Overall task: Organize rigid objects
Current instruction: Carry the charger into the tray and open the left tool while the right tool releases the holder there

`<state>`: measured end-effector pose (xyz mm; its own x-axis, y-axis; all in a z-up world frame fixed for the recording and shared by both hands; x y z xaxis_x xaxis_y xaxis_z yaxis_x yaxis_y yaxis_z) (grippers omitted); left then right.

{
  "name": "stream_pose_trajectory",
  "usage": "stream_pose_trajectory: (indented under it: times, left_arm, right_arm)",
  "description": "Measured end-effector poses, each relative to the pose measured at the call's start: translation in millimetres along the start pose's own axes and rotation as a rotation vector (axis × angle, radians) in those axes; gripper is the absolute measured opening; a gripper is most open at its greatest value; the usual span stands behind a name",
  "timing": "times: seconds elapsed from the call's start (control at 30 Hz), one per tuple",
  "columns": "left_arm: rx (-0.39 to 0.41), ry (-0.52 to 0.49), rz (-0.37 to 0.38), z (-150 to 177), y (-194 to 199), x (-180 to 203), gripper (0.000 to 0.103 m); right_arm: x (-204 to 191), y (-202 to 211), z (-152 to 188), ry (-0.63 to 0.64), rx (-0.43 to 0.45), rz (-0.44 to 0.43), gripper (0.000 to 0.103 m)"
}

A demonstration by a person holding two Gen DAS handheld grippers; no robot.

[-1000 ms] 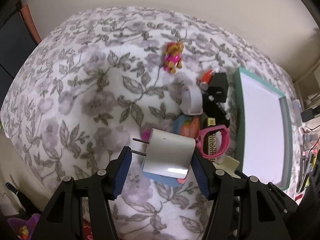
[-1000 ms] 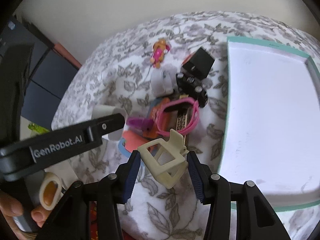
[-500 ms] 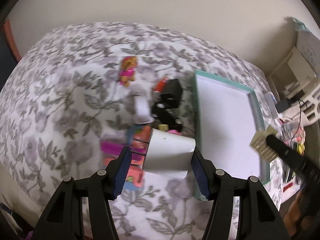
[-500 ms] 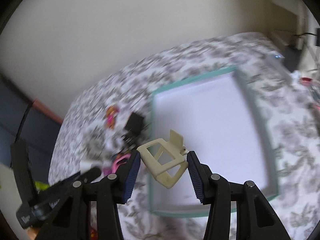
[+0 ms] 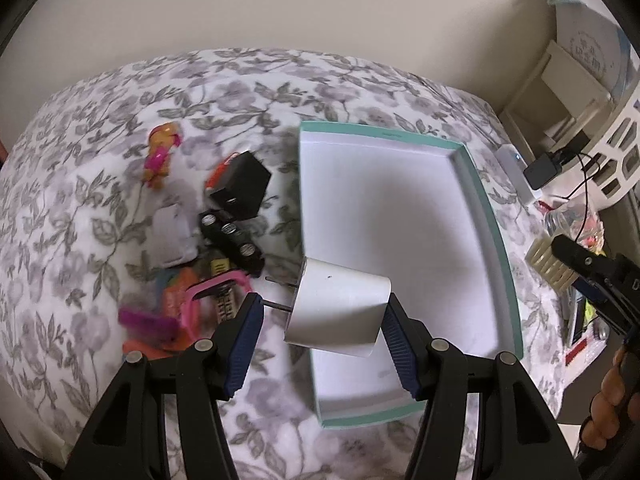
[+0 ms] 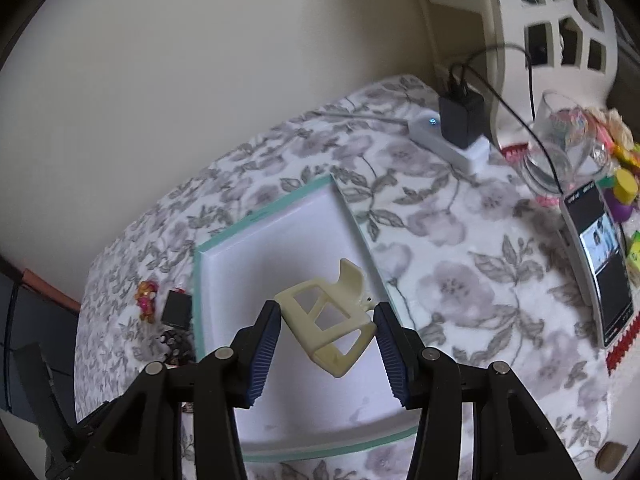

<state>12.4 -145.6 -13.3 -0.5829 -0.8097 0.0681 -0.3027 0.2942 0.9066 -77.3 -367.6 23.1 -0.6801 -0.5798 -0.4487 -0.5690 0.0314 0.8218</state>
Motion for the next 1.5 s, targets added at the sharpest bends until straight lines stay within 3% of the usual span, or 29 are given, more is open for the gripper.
stream_pose_trajectory:
  times: [0.4, 0.73, 1.0, 1.33, 1.5]
  left_arm:
    - [-0.043, -0.065, -0.012, -16, -46, 39, 0.062]
    - [-0.084, -0.113, -0.051, -11, -66, 45, 0.062]
    - [-0.141, -0.122, -0.049, -3, -79, 47, 0.062]
    - [-0.128, -0.119, -0.037, -3, -75, 47, 0.062]
    - [-0.107, -0.147, -0.046, -7, -66, 51, 0.064]
  right_arm:
    - [8, -46, 14, 0.005, -0.08, 0.064, 0.051]
    - [15, -72, 28, -0.002, -0.137, 0.107, 0.051]
    - [14, -73, 28, 0.012, -0.13, 0.115, 0.051]
    - [15, -73, 29, 0.0, -0.142, 0.12, 0.053]
    - [12, -69, 25, 0.007, -0.129, 0.124, 0.062]
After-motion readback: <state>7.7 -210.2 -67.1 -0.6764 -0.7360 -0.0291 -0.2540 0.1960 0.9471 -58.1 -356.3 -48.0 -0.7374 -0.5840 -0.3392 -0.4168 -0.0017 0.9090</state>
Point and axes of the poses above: each gripper's, at about its wrist camera, not at the fingertips, and y roughly against the way its jaws point, x to its right, z to its underside, the point moved 5 cm from there along -y, roughly the way its jaws point, and after that the axes turned 12 degrees about -y, right-handed, at the moved point
